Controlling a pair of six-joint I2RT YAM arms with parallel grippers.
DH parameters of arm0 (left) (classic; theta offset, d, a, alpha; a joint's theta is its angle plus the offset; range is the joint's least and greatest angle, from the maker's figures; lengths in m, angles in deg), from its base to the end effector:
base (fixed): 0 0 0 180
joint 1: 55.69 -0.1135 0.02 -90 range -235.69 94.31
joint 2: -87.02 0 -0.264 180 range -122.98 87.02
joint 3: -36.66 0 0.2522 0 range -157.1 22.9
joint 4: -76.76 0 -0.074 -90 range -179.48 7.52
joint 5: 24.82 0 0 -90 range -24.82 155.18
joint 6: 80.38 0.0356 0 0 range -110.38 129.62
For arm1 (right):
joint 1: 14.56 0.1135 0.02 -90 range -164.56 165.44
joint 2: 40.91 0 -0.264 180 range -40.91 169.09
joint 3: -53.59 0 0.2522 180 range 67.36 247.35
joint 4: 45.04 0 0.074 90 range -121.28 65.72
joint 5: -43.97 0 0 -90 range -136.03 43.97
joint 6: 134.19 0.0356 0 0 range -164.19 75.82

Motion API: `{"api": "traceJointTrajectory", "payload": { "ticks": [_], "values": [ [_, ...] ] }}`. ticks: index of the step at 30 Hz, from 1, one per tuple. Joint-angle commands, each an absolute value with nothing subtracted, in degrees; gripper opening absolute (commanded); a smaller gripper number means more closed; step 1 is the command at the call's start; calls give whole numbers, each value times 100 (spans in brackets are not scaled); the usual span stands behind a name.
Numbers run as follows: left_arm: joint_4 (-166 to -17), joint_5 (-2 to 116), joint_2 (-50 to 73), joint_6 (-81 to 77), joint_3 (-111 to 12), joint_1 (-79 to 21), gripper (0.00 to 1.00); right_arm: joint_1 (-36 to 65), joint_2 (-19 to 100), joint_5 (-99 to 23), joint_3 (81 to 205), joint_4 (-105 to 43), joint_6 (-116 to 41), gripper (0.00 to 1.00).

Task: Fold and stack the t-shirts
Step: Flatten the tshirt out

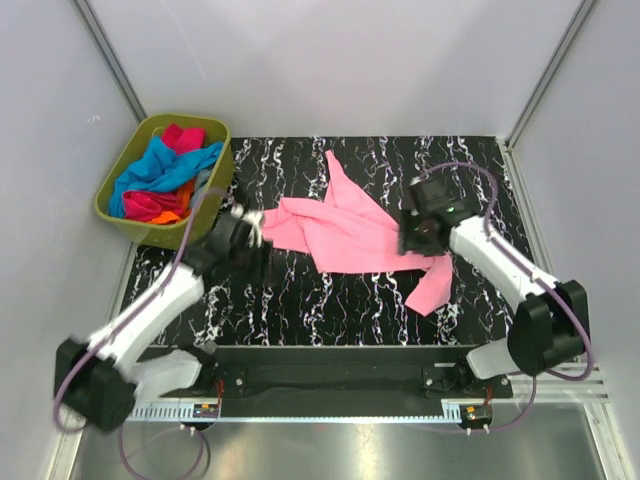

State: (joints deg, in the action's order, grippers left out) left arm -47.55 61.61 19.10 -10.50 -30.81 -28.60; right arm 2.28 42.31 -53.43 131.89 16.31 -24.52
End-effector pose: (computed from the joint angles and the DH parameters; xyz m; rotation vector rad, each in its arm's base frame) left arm 0.2073 -0.1085 0.2652 0.1825 2.5907 -0.3907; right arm 0.2732 0.0779 0.2540 0.1037 2.7069 0.0119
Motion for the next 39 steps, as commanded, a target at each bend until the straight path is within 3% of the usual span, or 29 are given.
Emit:
{"api": "traceJointTrajectory", "payload": {
  "ticks": [1, 4, 10, 20, 23, 25, 27, 28, 30, 36, 39],
  "values": [
    [-5125, 5254, 3250, -2156, -1960, -2757, 57, 1179, 4055, -5052, 13345, 1049, -2678, 67],
    [-5081, 5209, 4604, -2701, -1325, -2748, 59, 1882, 4635, -4954, 13599, 758, -2608, 73],
    [-4731, 5226, 6186, -3642, -795, -2757, 60, 2875, 6322, -5139, 14811, 572, -2898, 70],
    [-4036, 5551, 6778, -3801, -979, -2757, 60, 3465, 8194, -5261, 16289, 704, -2740, 58],
    [-3956, 5621, 6751, -3731, -1155, -2757, 61, 3527, 8441, -5655, 16421, 932, -2591, 49],
    [-3860, 5692, 6672, -3618, -1365, -2757, 61, 3598, 8381, -5815, 16386, 1003, -2564, 28],
    [-3641, 5963, 6550, -3555, -1645, -2757, 61, 3711, 8161, -5764, 16377, 1003, -2608, 17],
    [-3509, 6121, 6506, -3503, -1778, -2757, 61, 3756, 8074, -5632, 16429, 1064, -2651, 7],
    [-3132, 6779, 6505, -3520, -2233, -2757, 59, 3852, 7644, -5036, 16509, 1186, -2661, 0],
    [-3130, 7529, 6322, -3318, -2956, -2766, 59, 3590, 6211, -2743, 16281, 1328, -2478, 0],
    [-3218, 7389, 5926, -3107, -3080, -2757, 60, 2573, 5902, -1626, 15658, 909, -2091, 0]
  ]
}}
